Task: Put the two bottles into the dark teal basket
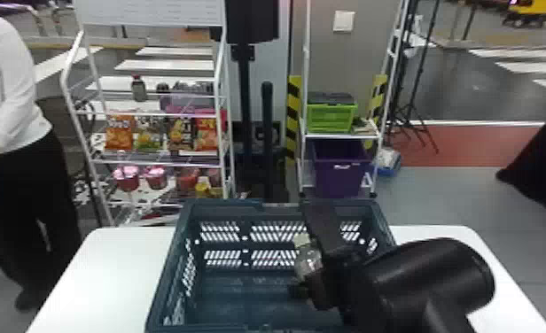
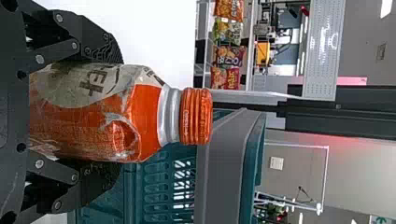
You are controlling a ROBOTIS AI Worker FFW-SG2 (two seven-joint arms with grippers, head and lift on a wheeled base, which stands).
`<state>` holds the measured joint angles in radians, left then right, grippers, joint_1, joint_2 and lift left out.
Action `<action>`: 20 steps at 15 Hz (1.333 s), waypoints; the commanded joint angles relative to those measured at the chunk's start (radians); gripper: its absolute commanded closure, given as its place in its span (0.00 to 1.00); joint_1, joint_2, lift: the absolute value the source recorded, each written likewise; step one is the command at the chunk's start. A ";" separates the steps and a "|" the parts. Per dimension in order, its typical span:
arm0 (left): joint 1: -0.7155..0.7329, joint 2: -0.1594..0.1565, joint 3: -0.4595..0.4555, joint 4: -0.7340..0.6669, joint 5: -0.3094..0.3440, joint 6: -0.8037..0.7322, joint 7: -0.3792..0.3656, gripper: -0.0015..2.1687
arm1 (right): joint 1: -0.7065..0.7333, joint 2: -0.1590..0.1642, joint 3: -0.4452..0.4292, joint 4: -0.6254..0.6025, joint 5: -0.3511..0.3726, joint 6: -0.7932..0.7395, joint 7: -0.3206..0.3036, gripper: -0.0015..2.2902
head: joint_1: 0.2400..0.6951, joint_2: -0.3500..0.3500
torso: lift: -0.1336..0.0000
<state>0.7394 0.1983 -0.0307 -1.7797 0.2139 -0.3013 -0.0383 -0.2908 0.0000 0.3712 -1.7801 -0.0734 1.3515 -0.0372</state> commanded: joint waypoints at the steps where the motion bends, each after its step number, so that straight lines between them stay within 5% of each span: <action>1: -0.002 0.001 0.000 0.000 0.002 0.000 0.000 0.99 | -0.007 0.001 0.002 -0.007 0.000 0.038 -0.001 0.00 | 0.57 0.50 | 1.00; 7: 0.026 -0.013 0.012 -0.056 -0.002 0.012 0.002 0.99 | 0.150 0.001 -0.008 -0.283 0.018 -0.045 -0.001 0.01 | 0.57 0.50 | 1.00; 11: 0.067 -0.036 0.018 -0.110 -0.011 0.028 0.009 0.99 | 0.389 -0.106 -0.063 -0.524 0.021 -0.254 0.002 0.01 | 0.57 0.50 | 1.00; 13: 0.090 -0.050 0.020 -0.132 -0.021 0.012 0.015 0.99 | 0.550 -0.167 -0.097 -0.619 0.020 -0.444 0.002 0.01 | 0.57 0.50 | 1.00; 15: 0.106 -0.065 0.020 -0.155 -0.044 0.012 0.020 0.99 | 0.746 -0.195 -0.161 -0.671 0.015 -0.702 0.005 0.01 | 0.57 0.50 | 1.00; 20: 0.120 -0.089 0.020 -0.179 -0.065 0.012 0.023 0.99 | 1.159 -0.196 -0.245 -0.602 0.003 -1.392 0.010 0.01 | 0.57 0.50 | 1.00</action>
<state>0.8575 0.1161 -0.0114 -1.9572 0.1553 -0.2898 -0.0153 0.7610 -0.1993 0.1415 -2.4185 -0.0678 0.1441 -0.0273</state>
